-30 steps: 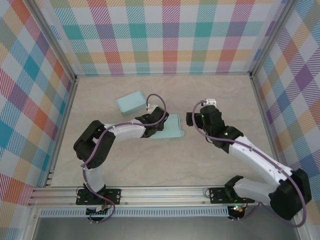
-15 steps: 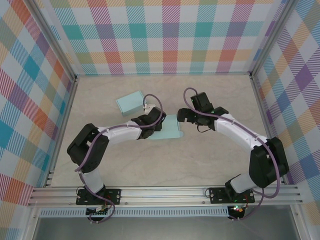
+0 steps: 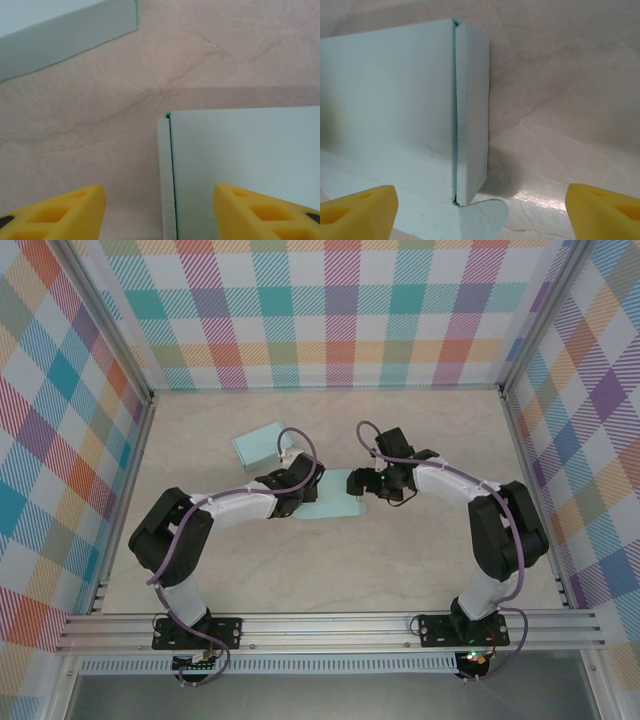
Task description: Fold the paper box
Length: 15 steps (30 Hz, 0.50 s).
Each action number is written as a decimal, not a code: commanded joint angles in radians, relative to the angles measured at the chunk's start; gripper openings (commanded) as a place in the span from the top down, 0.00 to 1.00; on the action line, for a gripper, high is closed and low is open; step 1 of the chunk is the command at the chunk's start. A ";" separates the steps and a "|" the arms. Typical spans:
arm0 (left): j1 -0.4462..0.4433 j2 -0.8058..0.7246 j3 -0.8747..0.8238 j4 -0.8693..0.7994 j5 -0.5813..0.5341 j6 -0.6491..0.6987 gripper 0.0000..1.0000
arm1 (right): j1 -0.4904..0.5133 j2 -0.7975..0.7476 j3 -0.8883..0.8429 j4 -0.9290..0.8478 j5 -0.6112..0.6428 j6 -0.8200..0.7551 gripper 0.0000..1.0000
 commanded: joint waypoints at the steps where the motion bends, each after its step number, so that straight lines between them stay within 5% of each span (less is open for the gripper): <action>1: 0.034 -0.008 -0.017 0.014 0.068 -0.016 0.46 | -0.030 0.036 0.028 0.060 -0.154 0.016 0.15; 8: 0.095 -0.002 -0.062 0.080 0.193 -0.045 0.63 | -0.067 0.050 -0.024 0.176 -0.292 0.052 0.15; 15: 0.133 -0.002 -0.103 0.117 0.257 -0.065 0.67 | -0.091 0.079 -0.062 0.274 -0.393 0.105 0.15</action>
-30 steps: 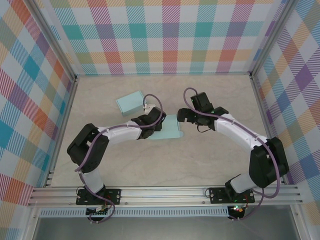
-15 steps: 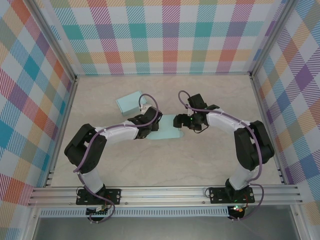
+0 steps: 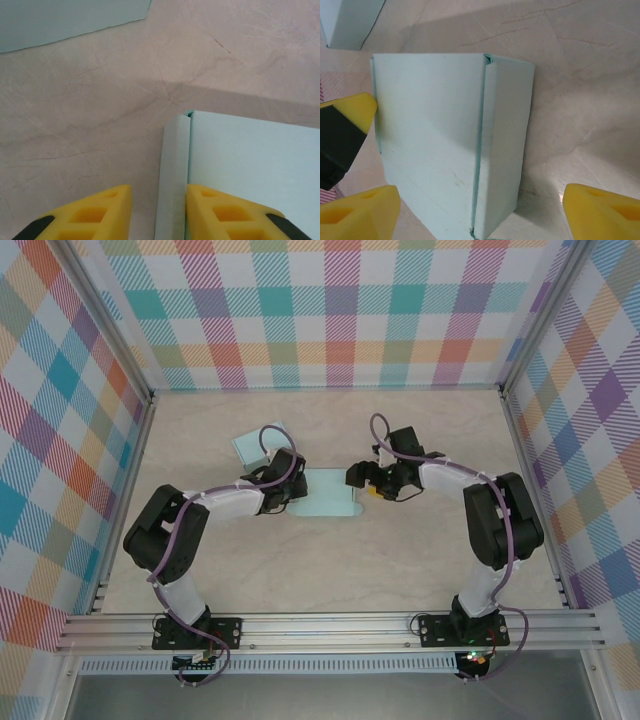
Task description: Fold the paper box
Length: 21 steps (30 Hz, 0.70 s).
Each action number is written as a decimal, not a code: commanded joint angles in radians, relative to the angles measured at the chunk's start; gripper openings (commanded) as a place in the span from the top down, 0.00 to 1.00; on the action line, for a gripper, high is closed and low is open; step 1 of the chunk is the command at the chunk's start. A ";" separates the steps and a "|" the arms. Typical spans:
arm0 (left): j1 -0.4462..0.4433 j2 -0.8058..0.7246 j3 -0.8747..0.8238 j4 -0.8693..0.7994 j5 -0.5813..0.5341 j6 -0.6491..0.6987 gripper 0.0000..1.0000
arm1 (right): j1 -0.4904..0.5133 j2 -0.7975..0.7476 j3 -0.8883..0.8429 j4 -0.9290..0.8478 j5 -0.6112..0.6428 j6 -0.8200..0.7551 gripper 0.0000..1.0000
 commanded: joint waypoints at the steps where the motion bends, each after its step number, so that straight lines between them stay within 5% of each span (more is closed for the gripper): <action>1: 0.017 0.000 -0.034 -0.019 0.041 -0.018 0.68 | -0.006 0.032 -0.014 0.080 -0.098 0.038 0.16; 21: 0.044 0.015 -0.051 -0.014 0.053 -0.035 0.68 | -0.006 0.136 -0.068 0.338 -0.277 0.161 0.21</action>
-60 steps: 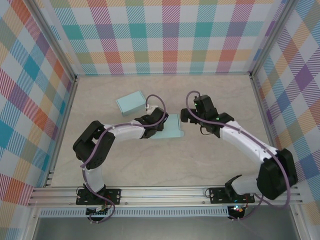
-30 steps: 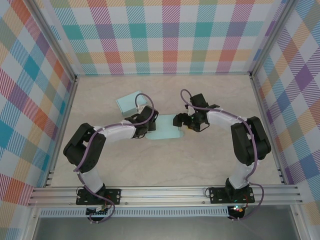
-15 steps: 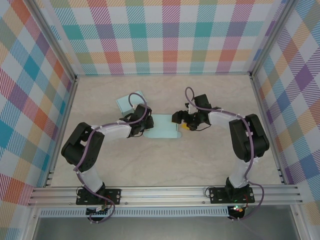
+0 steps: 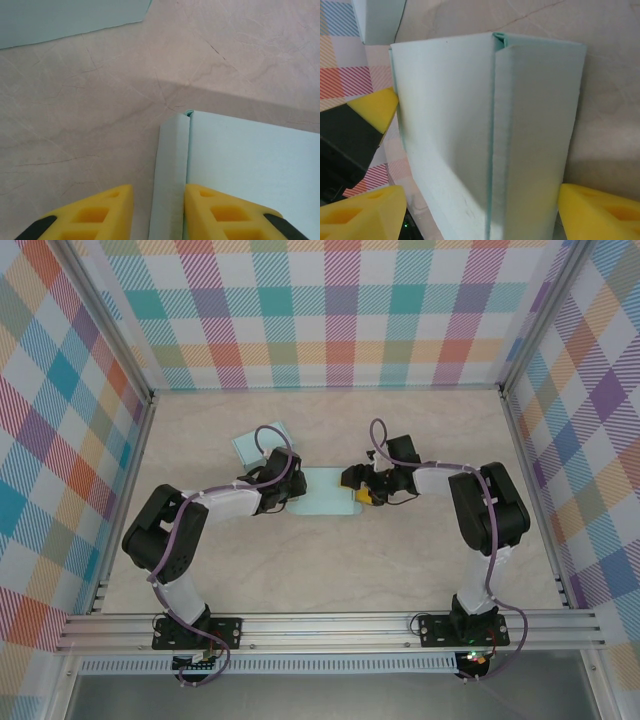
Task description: Fold the paper box
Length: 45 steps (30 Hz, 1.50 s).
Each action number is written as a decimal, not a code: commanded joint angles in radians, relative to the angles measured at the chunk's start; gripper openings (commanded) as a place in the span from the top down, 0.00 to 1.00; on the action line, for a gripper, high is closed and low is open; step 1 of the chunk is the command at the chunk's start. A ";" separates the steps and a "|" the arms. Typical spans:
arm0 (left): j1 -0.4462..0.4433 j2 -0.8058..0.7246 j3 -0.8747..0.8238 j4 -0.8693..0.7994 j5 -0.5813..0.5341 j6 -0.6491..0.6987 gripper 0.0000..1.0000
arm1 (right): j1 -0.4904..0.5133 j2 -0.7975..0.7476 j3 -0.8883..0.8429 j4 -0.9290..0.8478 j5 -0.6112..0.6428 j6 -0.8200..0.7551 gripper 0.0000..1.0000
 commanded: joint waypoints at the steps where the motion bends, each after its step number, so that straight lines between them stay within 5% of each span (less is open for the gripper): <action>1: 0.020 0.017 -0.029 -0.062 0.010 -0.013 0.67 | -0.003 0.023 -0.016 0.100 -0.088 0.031 0.22; 12: 0.071 0.036 -0.014 -0.051 0.117 0.006 0.67 | -0.012 0.051 -0.051 0.296 -0.196 0.127 0.26; 34: 0.114 0.039 -0.016 -0.059 0.139 0.018 0.68 | -0.026 -0.038 -0.102 0.112 0.018 0.065 0.20; 45: 0.128 0.055 -0.004 -0.058 0.153 0.019 0.72 | -0.025 0.061 -0.080 0.288 -0.098 0.158 0.21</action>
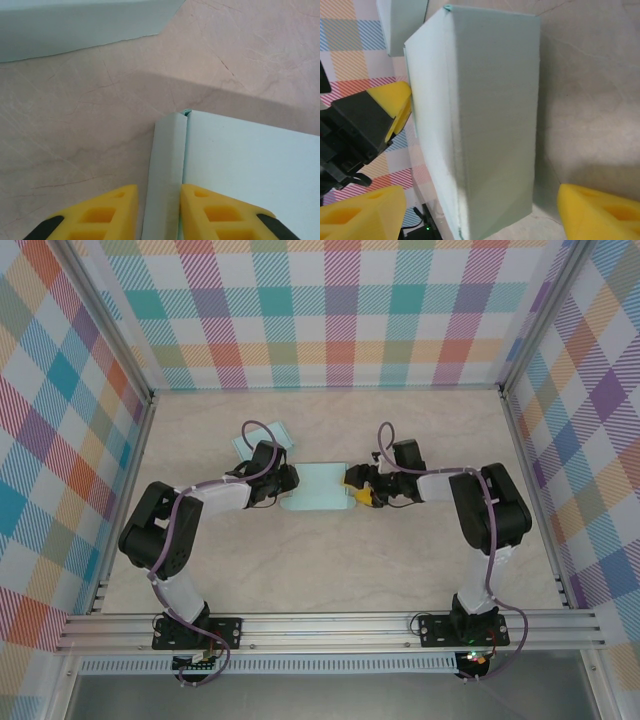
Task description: Fold the paper box
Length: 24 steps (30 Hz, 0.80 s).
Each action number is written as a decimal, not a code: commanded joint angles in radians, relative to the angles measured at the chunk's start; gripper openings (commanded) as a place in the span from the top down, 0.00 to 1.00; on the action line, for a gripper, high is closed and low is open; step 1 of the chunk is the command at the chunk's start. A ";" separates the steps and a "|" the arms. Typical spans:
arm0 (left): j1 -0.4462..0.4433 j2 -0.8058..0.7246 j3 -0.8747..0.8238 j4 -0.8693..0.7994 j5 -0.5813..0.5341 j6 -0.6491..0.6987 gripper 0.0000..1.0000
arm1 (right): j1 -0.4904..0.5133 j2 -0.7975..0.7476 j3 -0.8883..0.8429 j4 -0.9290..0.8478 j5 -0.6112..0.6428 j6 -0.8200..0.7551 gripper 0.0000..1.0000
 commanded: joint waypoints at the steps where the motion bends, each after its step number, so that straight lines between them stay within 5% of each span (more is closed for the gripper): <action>1: 0.024 0.044 -0.005 -0.079 0.001 0.017 0.72 | 0.003 0.058 0.014 0.087 -0.035 0.029 0.21; 14: 0.025 0.072 0.017 -0.084 0.012 0.021 0.72 | 0.005 0.117 0.059 0.232 -0.123 0.104 0.23; 24: 0.054 0.085 0.021 -0.090 0.020 0.028 0.83 | 0.005 0.146 0.064 0.285 -0.131 0.140 0.24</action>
